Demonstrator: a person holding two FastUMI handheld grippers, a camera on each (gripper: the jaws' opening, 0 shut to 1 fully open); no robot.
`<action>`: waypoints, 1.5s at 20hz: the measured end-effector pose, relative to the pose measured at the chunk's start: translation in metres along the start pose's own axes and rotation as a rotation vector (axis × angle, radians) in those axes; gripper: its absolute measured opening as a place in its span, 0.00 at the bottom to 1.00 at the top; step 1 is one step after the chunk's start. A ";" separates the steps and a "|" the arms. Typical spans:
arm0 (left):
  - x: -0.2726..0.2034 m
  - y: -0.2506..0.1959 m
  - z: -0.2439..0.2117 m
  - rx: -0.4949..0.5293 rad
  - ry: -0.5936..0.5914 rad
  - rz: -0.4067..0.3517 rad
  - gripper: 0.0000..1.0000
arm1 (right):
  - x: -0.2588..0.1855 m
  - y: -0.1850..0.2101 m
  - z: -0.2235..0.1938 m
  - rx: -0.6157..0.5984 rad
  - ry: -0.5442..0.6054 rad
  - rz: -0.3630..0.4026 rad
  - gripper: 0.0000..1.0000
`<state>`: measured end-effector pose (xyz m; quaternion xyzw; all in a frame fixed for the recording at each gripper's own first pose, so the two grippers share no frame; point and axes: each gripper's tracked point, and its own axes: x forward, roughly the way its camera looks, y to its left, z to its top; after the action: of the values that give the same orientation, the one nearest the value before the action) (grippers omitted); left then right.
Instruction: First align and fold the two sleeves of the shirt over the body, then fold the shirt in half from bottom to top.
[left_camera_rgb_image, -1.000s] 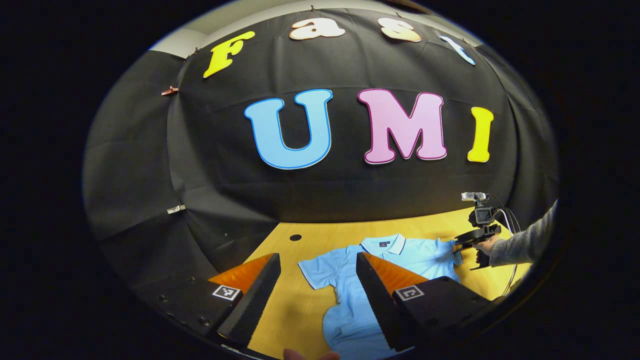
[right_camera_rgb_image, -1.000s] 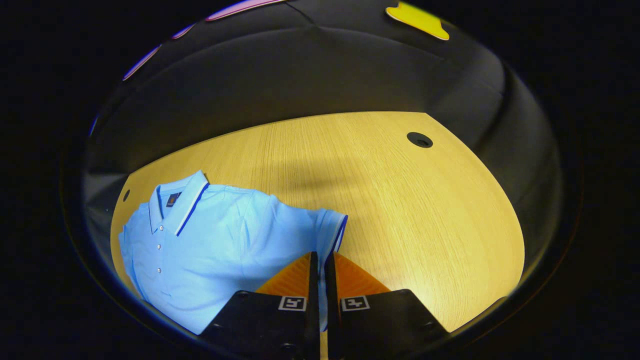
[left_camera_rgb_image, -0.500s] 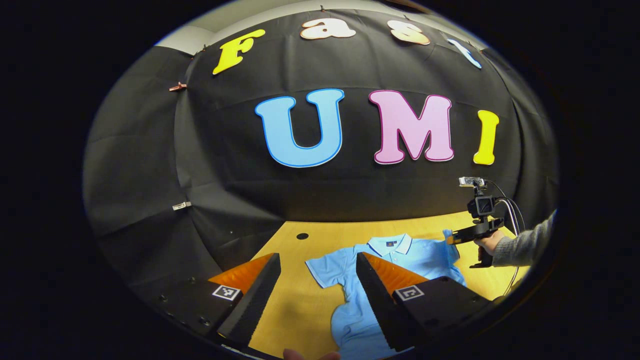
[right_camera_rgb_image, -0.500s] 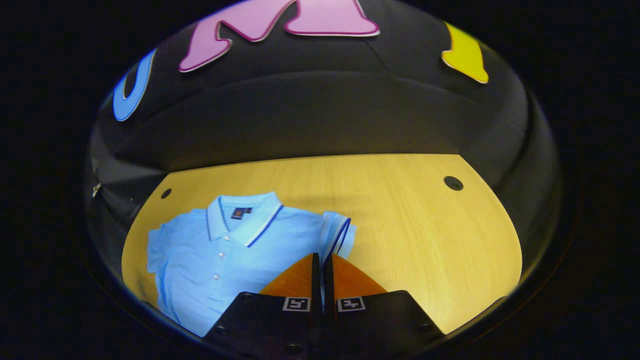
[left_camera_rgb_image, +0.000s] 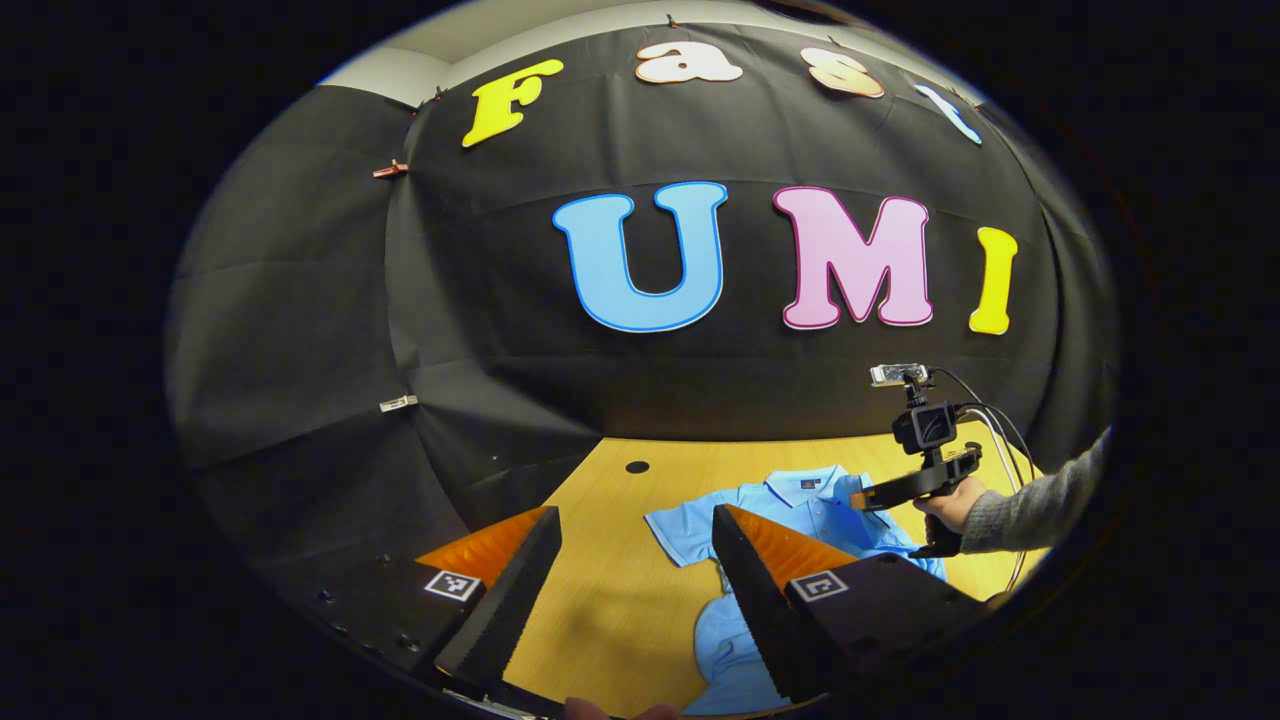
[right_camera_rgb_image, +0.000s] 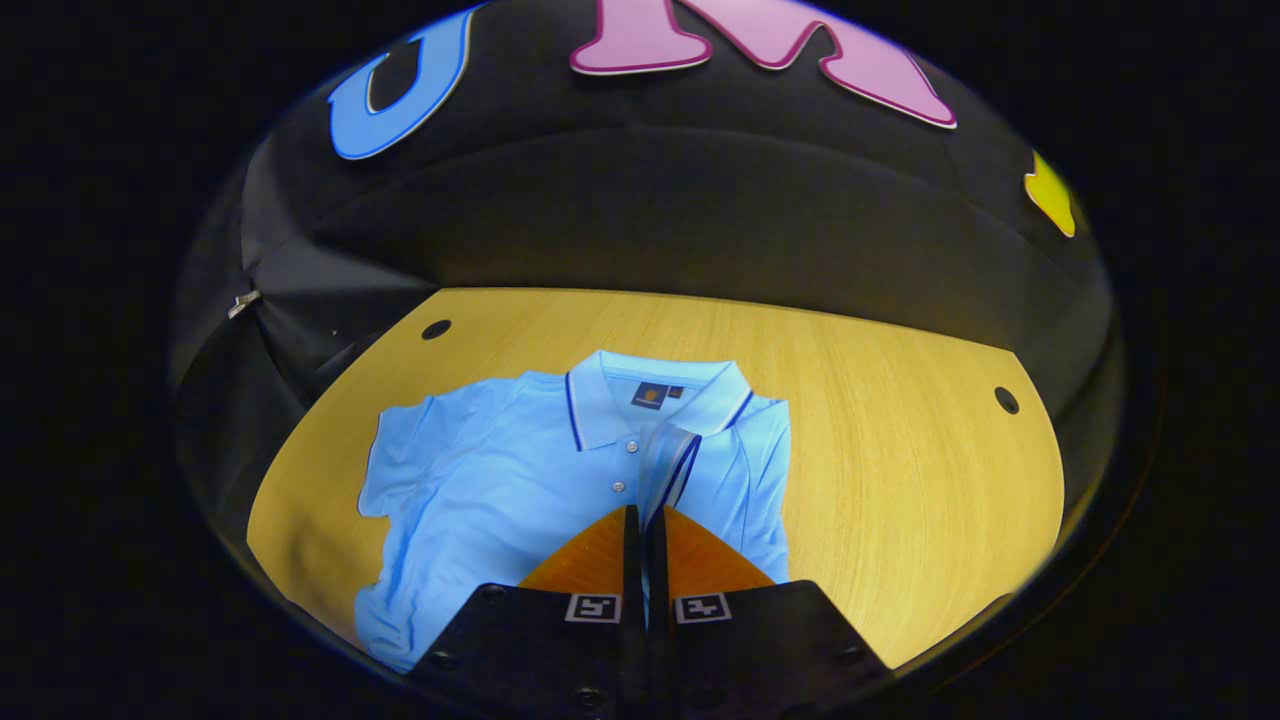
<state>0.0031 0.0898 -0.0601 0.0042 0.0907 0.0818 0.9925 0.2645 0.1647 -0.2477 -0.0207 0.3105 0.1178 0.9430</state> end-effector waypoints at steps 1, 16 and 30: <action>-0.003 0.003 -0.001 -0.001 0.002 0.006 0.96 | 0.003 0.007 -0.004 -0.010 0.010 0.006 0.05; -0.026 0.032 -0.018 -0.005 0.033 0.067 0.96 | 0.034 0.033 -0.049 -0.105 0.107 -0.033 0.05; -0.007 0.028 -0.026 -0.035 0.064 0.047 0.96 | 0.030 0.040 -0.045 -0.063 0.065 -0.001 0.81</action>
<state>-0.0128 0.1159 -0.0833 -0.0135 0.1210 0.1067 0.9868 0.2529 0.2047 -0.3005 -0.0544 0.3370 0.1266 0.9314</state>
